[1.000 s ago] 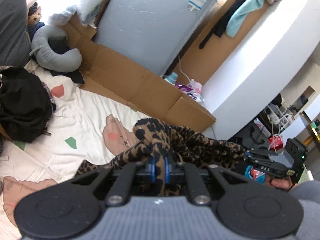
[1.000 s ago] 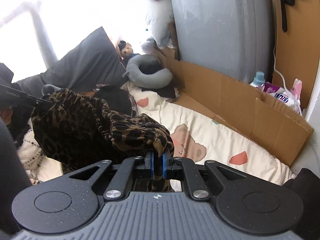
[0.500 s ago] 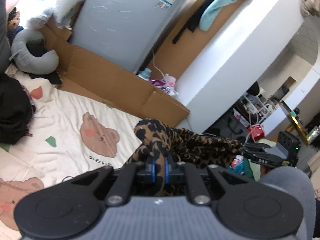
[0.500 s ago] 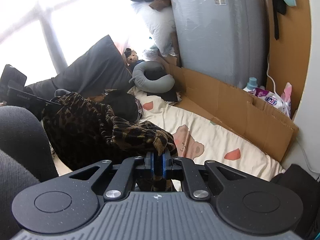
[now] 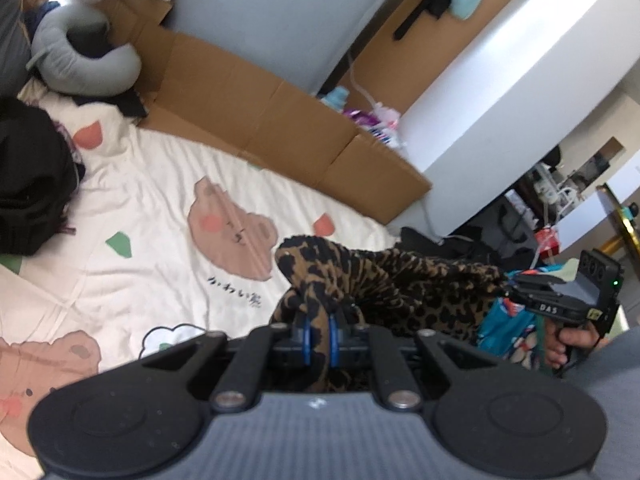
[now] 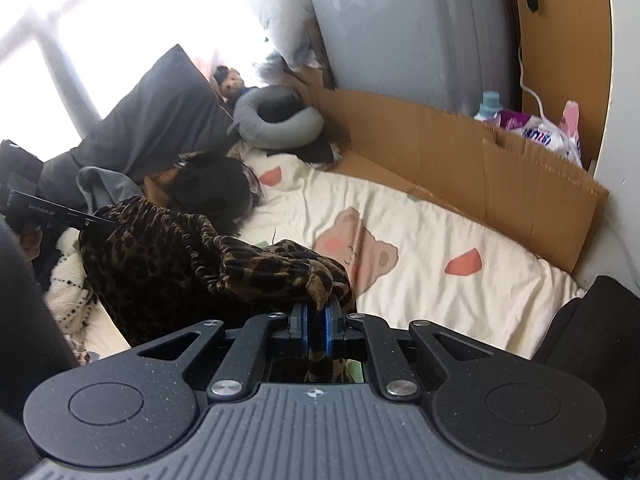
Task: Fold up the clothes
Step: 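Grasp the garment's waistband with the left tool while the right tool holds another edge, then stretch the leopard-print garment between both tools, pulling the tools apart, then lower the leopard-print skirt flat onto the duvet with both tools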
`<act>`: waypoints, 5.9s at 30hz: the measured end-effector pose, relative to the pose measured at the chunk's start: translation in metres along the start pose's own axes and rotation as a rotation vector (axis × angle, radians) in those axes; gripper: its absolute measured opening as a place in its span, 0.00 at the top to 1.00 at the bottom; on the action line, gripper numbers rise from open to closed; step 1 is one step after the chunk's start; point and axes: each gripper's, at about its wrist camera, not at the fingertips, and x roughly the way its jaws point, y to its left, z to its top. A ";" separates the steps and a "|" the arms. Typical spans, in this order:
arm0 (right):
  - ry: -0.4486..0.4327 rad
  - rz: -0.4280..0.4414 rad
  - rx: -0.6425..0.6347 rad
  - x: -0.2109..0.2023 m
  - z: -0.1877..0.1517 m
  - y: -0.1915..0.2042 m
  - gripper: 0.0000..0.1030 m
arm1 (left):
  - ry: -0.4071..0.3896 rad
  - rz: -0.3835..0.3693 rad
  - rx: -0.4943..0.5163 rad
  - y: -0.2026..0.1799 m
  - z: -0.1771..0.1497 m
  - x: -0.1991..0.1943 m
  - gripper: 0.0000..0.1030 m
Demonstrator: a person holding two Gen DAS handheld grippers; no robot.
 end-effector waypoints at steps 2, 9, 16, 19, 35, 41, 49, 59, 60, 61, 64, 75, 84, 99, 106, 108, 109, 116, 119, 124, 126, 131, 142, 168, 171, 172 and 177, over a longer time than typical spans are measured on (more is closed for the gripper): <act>0.014 0.000 0.004 0.014 0.001 -0.006 0.94 | 0.016 0.010 -0.012 0.011 0.002 0.012 0.91; 0.083 -0.001 0.011 0.063 0.003 -0.023 0.94 | 0.056 0.019 -0.025 0.045 0.015 0.048 0.91; 0.143 -0.007 0.025 0.113 0.000 -0.043 0.94 | 0.099 0.031 -0.035 0.080 0.023 0.086 0.91; 0.160 -0.015 0.030 0.135 0.000 -0.053 0.94 | 0.112 0.042 -0.041 0.095 0.028 0.104 0.91; 0.258 -0.044 0.018 0.226 0.004 -0.100 0.94 | 0.186 0.085 0.020 0.147 0.062 0.188 0.90; 0.309 -0.076 0.003 0.255 -0.010 -0.121 0.92 | 0.206 0.105 0.018 0.170 0.053 0.212 0.84; 0.329 -0.120 -0.047 0.277 -0.014 -0.134 0.76 | 0.209 0.180 -0.008 0.200 0.049 0.213 0.64; 0.316 -0.132 -0.090 0.279 -0.012 -0.133 0.57 | 0.147 0.116 -0.065 0.212 0.066 0.221 0.56; 0.313 -0.127 -0.097 0.280 -0.012 -0.132 0.57 | 0.142 0.112 -0.067 0.212 0.068 0.222 0.55; 0.309 -0.118 -0.105 0.281 -0.012 -0.131 0.57 | 0.144 0.108 -0.065 0.212 0.069 0.225 0.53; 0.304 -0.093 -0.124 0.285 -0.011 -0.128 0.55 | 0.165 0.073 -0.069 0.215 0.069 0.236 0.50; 0.249 -0.045 -0.193 0.300 -0.007 -0.118 0.47 | 0.276 0.017 -0.177 0.231 0.053 0.266 0.40; 0.261 -0.028 -0.131 0.314 -0.008 -0.132 0.62 | 0.395 -0.059 -0.111 0.217 0.034 0.273 0.44; 0.259 -0.047 -0.134 0.315 -0.004 -0.128 0.76 | 0.346 0.044 0.157 0.187 0.048 0.251 0.76; 0.255 -0.062 -0.125 0.320 -0.003 -0.130 0.78 | 0.342 0.057 0.198 0.189 0.049 0.261 0.72; 0.253 -0.066 -0.124 0.321 -0.002 -0.131 0.79 | 0.315 0.064 0.214 0.188 0.050 0.261 0.73; 0.251 -0.068 -0.120 0.321 -0.001 -0.131 0.80 | 0.296 0.070 0.225 0.187 0.052 0.259 0.78; 0.219 -0.079 -0.072 0.325 0.010 -0.140 0.82 | 0.139 0.123 0.288 0.181 0.065 0.243 0.90; 0.207 -0.083 -0.070 0.332 0.018 -0.141 0.83 | 0.080 0.172 0.323 0.179 0.069 0.243 0.90; 0.182 -0.092 -0.062 0.342 0.035 -0.145 0.86 | 0.041 0.216 0.348 0.180 0.075 0.248 0.92; 0.173 -0.097 -0.057 0.345 0.041 -0.148 0.86 | 0.021 0.229 0.354 0.180 0.079 0.249 0.93; 0.154 -0.117 -0.057 0.354 0.057 -0.150 0.88 | -0.020 0.247 0.365 0.183 0.095 0.252 0.94; 0.138 -0.174 -0.039 0.387 0.088 -0.163 0.88 | -0.044 0.298 0.351 0.199 0.131 0.285 0.95; 0.128 -0.323 0.115 0.414 0.123 -0.190 0.60 | -0.035 0.393 0.311 0.223 0.174 0.312 0.84; 0.130 -0.295 0.113 0.398 0.121 -0.191 0.56 | -0.031 0.401 0.284 0.229 0.172 0.307 0.75; 0.132 -0.294 0.106 0.392 0.120 -0.191 0.56 | -0.035 0.403 0.275 0.229 0.171 0.301 0.75; 0.153 -0.286 0.100 0.357 0.117 -0.187 0.56 | -0.049 0.412 0.261 0.215 0.162 0.270 0.72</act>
